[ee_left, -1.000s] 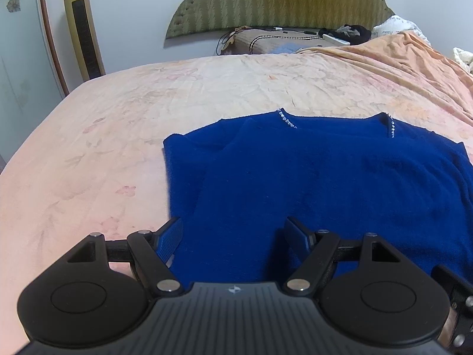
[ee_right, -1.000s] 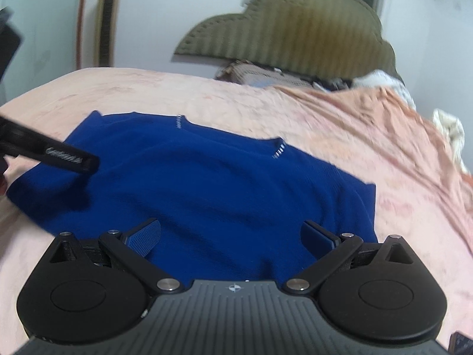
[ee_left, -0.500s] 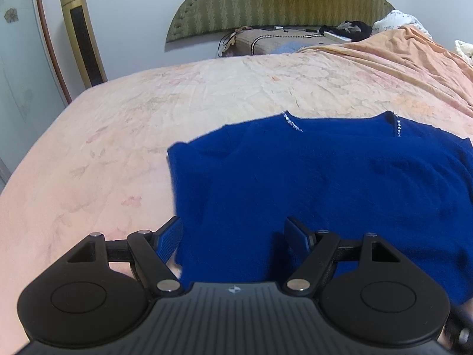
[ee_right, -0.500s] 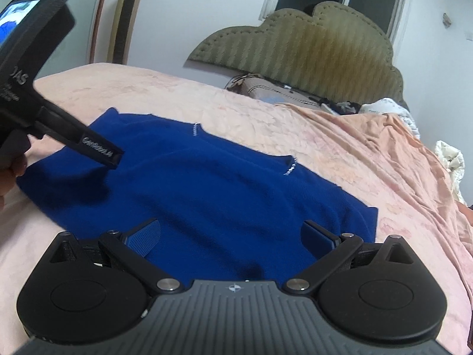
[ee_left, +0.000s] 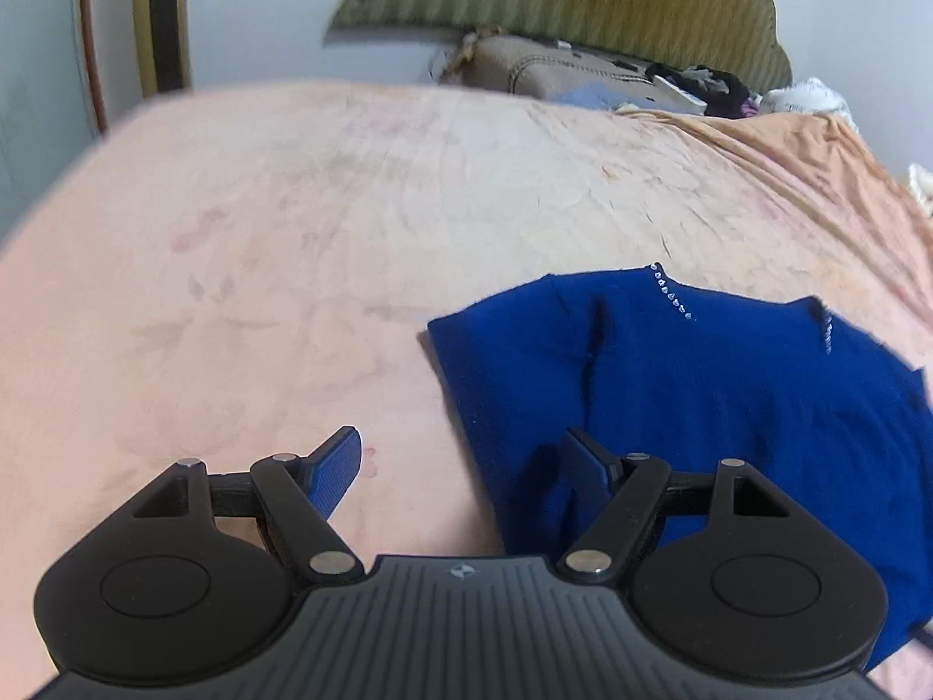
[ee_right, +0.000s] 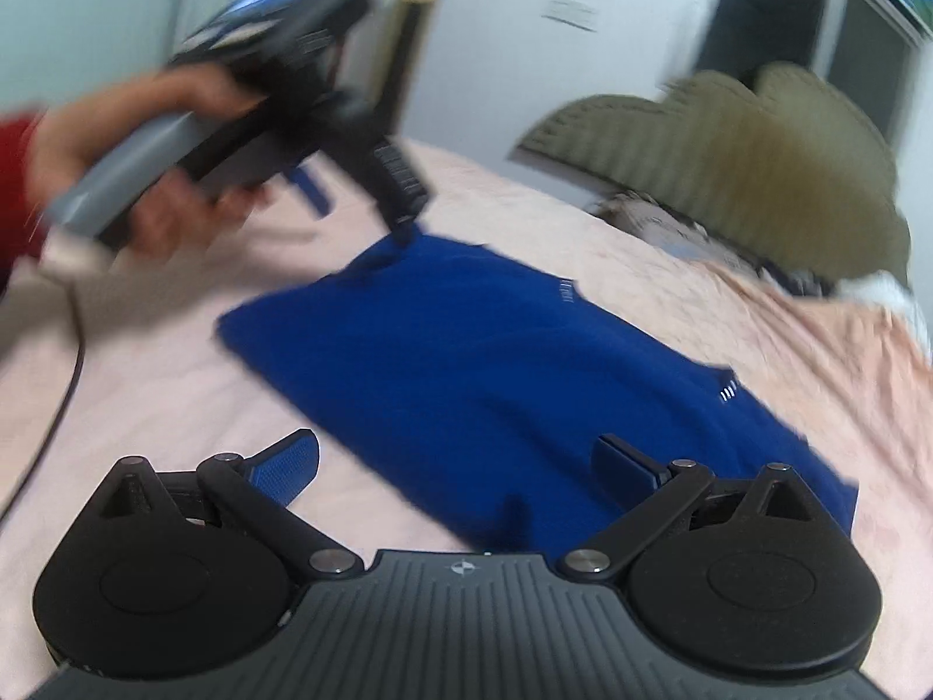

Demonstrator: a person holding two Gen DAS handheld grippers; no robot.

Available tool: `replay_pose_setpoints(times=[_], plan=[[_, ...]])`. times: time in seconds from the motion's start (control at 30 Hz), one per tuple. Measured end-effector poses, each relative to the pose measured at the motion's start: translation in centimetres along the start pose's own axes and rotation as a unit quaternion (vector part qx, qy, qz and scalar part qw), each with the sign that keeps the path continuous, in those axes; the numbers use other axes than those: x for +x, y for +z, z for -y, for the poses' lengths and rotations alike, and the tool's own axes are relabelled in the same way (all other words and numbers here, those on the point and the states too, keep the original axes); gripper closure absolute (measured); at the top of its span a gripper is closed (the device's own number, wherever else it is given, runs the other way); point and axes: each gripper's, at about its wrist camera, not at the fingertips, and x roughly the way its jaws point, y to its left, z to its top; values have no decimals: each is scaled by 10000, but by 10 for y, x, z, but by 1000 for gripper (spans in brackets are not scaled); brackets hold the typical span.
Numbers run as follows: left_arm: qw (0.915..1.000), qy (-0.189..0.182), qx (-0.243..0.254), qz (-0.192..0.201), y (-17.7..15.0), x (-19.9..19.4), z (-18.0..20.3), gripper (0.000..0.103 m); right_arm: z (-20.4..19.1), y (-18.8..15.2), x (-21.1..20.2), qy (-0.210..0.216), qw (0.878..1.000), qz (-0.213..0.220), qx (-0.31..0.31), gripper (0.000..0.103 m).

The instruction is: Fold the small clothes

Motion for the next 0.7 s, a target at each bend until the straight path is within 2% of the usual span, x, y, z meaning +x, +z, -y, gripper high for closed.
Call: replay_pose_setpoints(times=[0.1,0.17,0.23,0.47,0.6,0.63,0.67,0.7], plan=[[9966,-582,-483,-323,6,21,-17,25,-32,0,13,-248,9966,-148,-772,2],[9952,-807,-504,-249,10,26,-19,24,-48,2,22,-530,9908,-111,-1240,1],[9917,-1112,-543,-337,16,35,-18,23,-57,8,28,-669,9862,-19,-1515,2],[9730,-2107,-781,-523,43,73,-4,21,-65,37,67,-853,9862,162,-1412,4],[9650,-2392,-987,-433,49,88,-3,22,-72,46,81,-808,9855,228,-1475,15],[9646,-2415,-977,-410,50,90,-2,26,-72,47,83,-764,9858,239,-1478,18],[9657,-2384,-942,-429,51,92,-1,44,-74,47,84,-697,9863,244,-1473,25],[9673,-2325,-882,-497,52,95,2,53,-74,48,84,-639,9867,250,-1471,31]])
